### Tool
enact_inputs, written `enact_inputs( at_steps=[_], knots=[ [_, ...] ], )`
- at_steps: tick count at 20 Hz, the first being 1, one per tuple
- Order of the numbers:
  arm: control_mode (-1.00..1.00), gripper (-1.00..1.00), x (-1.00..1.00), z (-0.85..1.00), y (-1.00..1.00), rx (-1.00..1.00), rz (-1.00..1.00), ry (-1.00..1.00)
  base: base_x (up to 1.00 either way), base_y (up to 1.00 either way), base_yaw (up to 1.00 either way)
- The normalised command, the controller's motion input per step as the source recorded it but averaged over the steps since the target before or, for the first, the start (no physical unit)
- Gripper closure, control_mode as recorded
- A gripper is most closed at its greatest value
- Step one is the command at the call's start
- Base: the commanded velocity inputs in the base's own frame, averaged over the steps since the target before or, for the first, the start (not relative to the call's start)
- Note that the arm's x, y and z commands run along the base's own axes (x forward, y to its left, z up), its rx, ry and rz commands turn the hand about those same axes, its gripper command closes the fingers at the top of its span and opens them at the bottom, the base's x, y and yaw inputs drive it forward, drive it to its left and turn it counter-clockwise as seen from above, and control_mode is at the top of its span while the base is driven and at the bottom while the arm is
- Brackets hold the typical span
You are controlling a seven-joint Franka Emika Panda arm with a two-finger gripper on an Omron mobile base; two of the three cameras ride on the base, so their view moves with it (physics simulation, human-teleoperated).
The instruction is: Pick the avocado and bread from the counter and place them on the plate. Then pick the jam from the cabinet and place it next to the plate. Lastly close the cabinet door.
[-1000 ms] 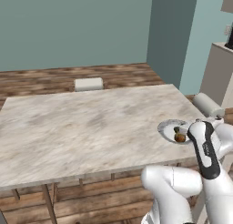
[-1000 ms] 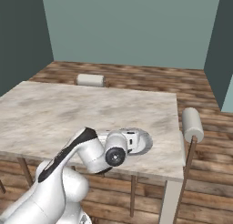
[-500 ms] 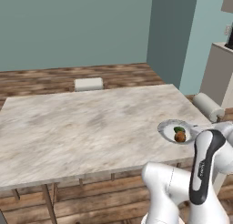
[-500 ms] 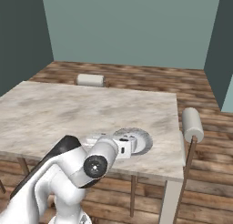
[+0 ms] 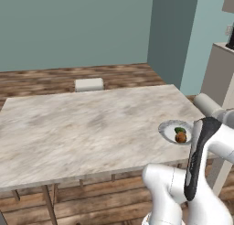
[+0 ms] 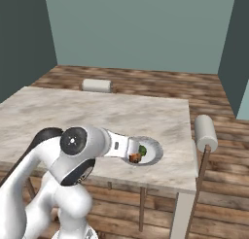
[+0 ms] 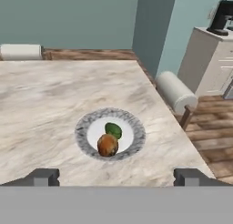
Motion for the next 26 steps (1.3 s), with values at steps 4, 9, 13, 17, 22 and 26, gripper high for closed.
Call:
enact_inputs(
  at_steps=[4, 9, 13, 17, 22, 26],
  knots=[
    [-1.00, -1.00, -0.01, 0.16, 0.37, 0.00, -0.06, 0.27, 0.00, 0.00, 0.00],
    [-1.00, -1.00, 0.00, -0.01, 0.35, 0.00, -0.05, 0.09, 0.00, 0.00, 0.00],
    [-1.00, -1.00, -0.12, -0.22, 0.12, 0.00, -0.02, 0.00, 0.00, 0.00, 0.00],
    [-1.00, -1.00, -0.16, -0.25, 0.00, 0.08, 0.00, 0.00, 0.00, 0.00, 0.00],
    [-1.00, -1.00, -0.17, -0.07, 0.00, 0.08, 0.00, -0.01, 0.00, 0.00, 0.00],
    [-1.00, -1.00, -0.15, 0.01, 0.04, 0.00, 0.00, -0.03, 0.00, 0.00, 0.00]
  ],
)
